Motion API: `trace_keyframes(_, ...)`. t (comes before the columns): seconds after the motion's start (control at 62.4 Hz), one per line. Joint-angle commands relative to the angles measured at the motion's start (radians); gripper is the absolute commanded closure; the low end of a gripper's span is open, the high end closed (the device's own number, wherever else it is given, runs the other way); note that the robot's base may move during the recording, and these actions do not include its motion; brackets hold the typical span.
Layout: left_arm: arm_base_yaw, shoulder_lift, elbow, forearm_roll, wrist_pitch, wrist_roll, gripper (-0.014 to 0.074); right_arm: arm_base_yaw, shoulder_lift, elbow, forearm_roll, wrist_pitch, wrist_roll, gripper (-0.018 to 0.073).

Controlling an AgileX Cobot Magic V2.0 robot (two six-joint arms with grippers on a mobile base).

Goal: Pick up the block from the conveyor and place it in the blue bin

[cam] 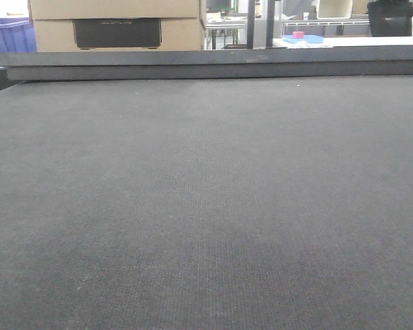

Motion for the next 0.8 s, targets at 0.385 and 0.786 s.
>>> trace_keyframes(0.385, 0.003, 0.005, -0.006, -0.002, -0.019, -0.004, 0.0707, -0.005, 0.004, -0.007, -0.007, -0.015, -0.005, 0.0721)
trace_keyframes(0.786, 0.003, 0.005, -0.006, -0.002, -0.063, -0.004, 0.0707, -0.005, 0.004, -0.007, -0.005, -0.065, -0.005, 0.0721)
